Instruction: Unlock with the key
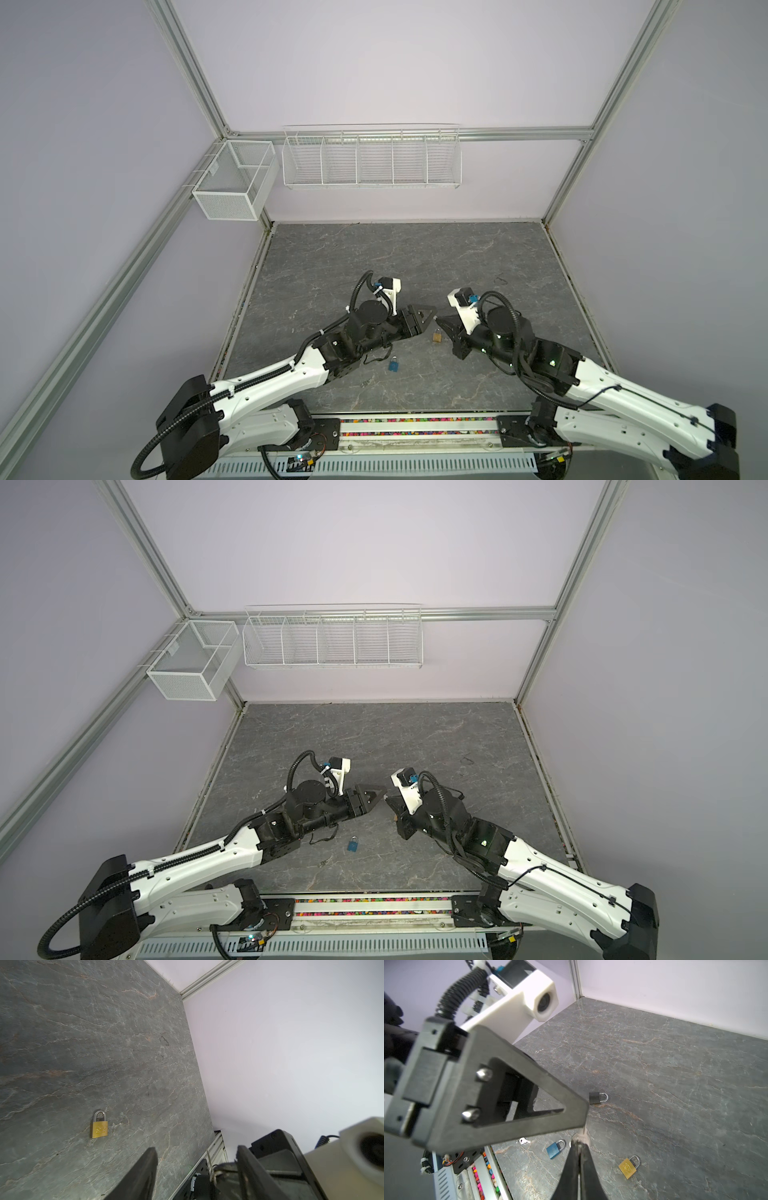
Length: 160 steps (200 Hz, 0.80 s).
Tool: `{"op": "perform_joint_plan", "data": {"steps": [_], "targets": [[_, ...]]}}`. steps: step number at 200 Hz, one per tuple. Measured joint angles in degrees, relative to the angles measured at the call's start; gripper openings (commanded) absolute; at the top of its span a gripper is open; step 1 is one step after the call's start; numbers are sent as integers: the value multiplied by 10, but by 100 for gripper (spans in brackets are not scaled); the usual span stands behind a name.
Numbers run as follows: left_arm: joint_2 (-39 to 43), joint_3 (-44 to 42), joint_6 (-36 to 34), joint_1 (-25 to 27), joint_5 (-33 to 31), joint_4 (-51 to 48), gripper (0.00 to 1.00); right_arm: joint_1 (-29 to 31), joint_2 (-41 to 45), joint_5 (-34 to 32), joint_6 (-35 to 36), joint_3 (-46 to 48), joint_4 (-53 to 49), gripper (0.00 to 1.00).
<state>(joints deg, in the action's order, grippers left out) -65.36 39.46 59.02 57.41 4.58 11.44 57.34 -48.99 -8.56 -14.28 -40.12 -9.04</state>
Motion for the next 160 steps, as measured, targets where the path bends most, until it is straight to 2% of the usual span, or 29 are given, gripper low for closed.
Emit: {"op": "perform_joint_plan", "data": {"steps": [76,160], "targets": [[-23,23,18,0,-9,17,26,0,-11,21,40,-4,3,6],[-24,23,45,0,-15,16,10,-1,-16,22,58,-16,3,6]]}}
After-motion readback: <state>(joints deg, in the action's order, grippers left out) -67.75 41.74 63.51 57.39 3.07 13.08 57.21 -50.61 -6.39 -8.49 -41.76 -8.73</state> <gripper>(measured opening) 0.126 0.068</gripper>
